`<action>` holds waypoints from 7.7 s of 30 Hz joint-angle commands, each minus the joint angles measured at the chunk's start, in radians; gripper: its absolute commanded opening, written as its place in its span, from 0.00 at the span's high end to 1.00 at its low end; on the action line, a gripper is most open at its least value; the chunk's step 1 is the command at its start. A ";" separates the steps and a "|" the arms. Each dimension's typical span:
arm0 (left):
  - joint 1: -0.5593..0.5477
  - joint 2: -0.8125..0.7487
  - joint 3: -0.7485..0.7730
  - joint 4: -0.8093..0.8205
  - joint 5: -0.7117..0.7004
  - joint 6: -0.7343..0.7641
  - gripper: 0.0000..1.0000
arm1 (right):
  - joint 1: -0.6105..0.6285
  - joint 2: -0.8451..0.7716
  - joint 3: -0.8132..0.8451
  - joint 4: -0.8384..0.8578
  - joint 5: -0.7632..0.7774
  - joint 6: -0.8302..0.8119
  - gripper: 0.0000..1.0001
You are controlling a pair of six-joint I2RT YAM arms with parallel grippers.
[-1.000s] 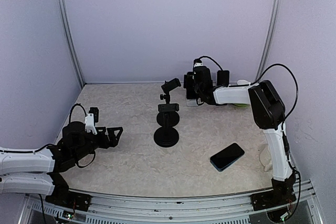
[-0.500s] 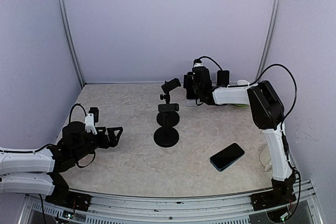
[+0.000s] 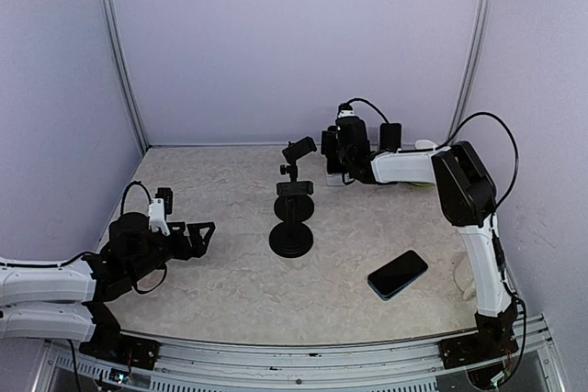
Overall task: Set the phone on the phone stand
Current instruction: Place the phone on the phone stand, then pick up the phone from the phone.
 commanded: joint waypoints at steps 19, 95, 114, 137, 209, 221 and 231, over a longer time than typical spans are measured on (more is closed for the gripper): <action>0.008 -0.009 -0.007 0.014 0.000 0.013 0.01 | 0.009 0.028 0.047 0.013 0.018 -0.008 0.39; 0.010 -0.009 -0.007 0.016 0.000 0.014 0.01 | 0.010 -0.218 -0.036 -0.054 0.016 -0.047 0.00; 0.011 -0.033 -0.007 0.006 0.003 0.014 0.01 | 0.010 -0.571 -0.357 -0.265 -0.154 0.039 0.00; -0.093 -0.126 -0.012 -0.035 -0.020 0.004 0.01 | 0.010 -0.951 -0.838 -0.385 -0.296 0.122 0.00; -0.734 0.260 0.374 -0.123 -0.137 0.152 0.01 | 0.009 -1.184 -0.931 -0.593 -0.345 0.125 0.00; -0.646 0.632 0.718 -0.218 0.062 0.291 0.01 | -0.053 -1.165 -1.007 -0.506 -0.320 0.114 0.00; -0.596 0.932 1.034 -0.300 0.170 0.295 0.01 | -0.140 -1.191 -1.060 -0.485 -0.335 0.146 0.00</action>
